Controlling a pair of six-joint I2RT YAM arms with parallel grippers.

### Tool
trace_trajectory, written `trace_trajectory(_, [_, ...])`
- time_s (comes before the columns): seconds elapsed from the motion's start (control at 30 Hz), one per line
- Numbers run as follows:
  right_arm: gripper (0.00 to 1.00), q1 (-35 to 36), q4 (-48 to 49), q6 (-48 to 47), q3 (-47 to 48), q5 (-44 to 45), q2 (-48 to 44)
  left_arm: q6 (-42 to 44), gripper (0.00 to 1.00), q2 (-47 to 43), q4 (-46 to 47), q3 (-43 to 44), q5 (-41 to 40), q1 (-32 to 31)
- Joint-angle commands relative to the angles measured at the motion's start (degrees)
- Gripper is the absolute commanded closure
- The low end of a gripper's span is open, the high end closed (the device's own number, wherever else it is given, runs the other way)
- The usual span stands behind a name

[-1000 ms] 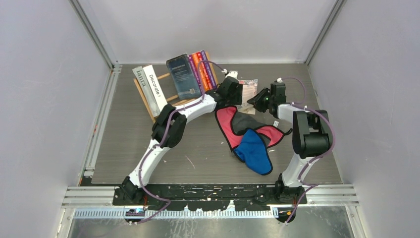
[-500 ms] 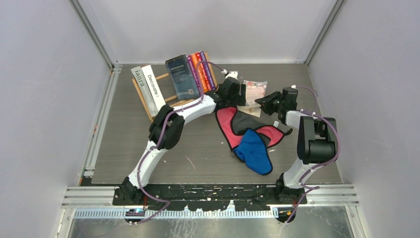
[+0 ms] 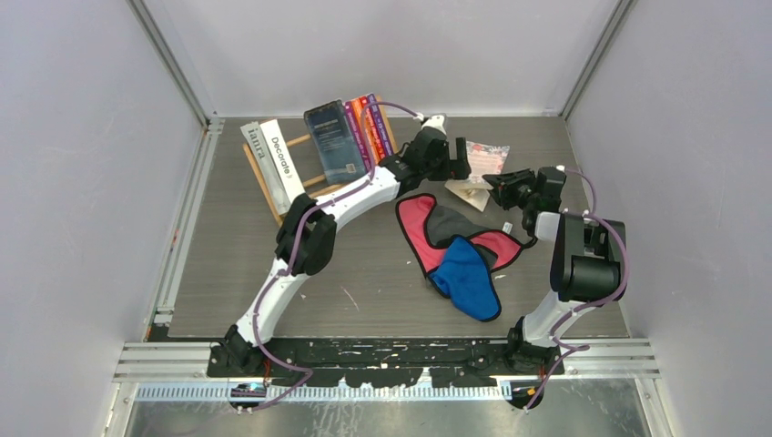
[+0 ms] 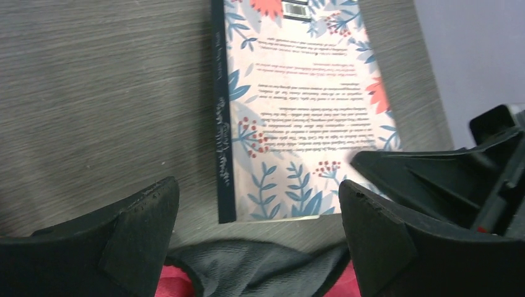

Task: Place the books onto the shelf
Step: Pick up the book from the center of the board.

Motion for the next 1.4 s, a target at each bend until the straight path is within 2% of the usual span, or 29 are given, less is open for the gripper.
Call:
trace_trajectory(0.0, [0.99, -0.47, 14.72, 7.12, -1.25, -5.03, -4.03, -2.54, 0.00, 0.51, -0.32, 3.58, 3.34, -0.17])
trace_trajectory(0.23, [0.99, -0.59, 27.78, 16.98, -5.81, -6.34, -4.56, -4.42, 0.00, -2.09, -0.21, 0.38, 4.57, -0.20])
trace_trajectory(0.67, [0.99, -0.32, 30.27, 20.40, -10.88, -8.24, -13.02, -7.82, 0.00, -7.59, 3.94, -7.76, 4.58, -0.18])
trace_trajectory(0.93, [0.99, 0.13, 37.80, 25.57, -12.80, -9.40, -11.66, -10.49, 0.00, -8.32, 5.46, -8.50, 7.52, -0.25])
trace_trajectory(1.2, [0.99, 0.74, 44.93, 29.83, -13.89, -10.21, -9.84, -13.98, 0.00, -11.66, 10.12, -13.75, 10.51, -0.61])
trace_trajectory(1.27, [0.99, 1.28, 45.58, 30.09, -14.21, -10.23, -9.97, -14.91, 0.02, -12.32, 11.52, -14.83, 11.56, -0.74])
trace_trajectory(1.37, [0.99, 2.23, 45.94, 30.22, -14.86, -10.04, -10.25, -16.43, 0.11, -13.39, 13.19, -16.62, 13.01, -0.93])
